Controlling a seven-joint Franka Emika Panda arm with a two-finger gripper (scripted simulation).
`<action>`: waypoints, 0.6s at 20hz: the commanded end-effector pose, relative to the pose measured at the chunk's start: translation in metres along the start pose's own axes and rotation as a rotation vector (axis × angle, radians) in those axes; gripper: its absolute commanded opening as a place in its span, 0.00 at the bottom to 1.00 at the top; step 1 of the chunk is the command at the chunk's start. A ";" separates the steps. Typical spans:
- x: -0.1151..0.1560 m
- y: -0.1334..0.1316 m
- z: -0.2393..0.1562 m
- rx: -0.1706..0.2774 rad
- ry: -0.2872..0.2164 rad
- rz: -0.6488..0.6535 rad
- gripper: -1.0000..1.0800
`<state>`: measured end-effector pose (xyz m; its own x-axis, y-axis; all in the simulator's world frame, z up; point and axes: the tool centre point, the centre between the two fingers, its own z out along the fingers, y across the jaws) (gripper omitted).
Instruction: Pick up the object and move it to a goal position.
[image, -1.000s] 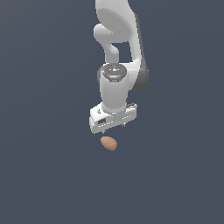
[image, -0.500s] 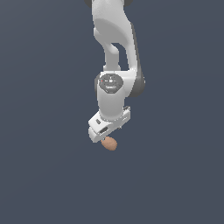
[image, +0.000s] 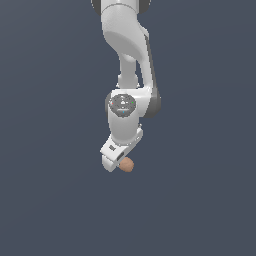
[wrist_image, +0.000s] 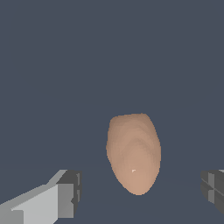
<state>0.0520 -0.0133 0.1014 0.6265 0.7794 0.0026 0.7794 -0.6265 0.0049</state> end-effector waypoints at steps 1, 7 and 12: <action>-0.001 0.002 0.004 0.002 -0.001 -0.044 0.96; -0.002 0.005 0.011 0.004 -0.002 -0.108 0.96; -0.002 0.006 0.012 0.005 -0.002 -0.124 0.96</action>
<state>0.0554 -0.0185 0.0894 0.5291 0.8486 -0.0001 0.8486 -0.5291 -0.0001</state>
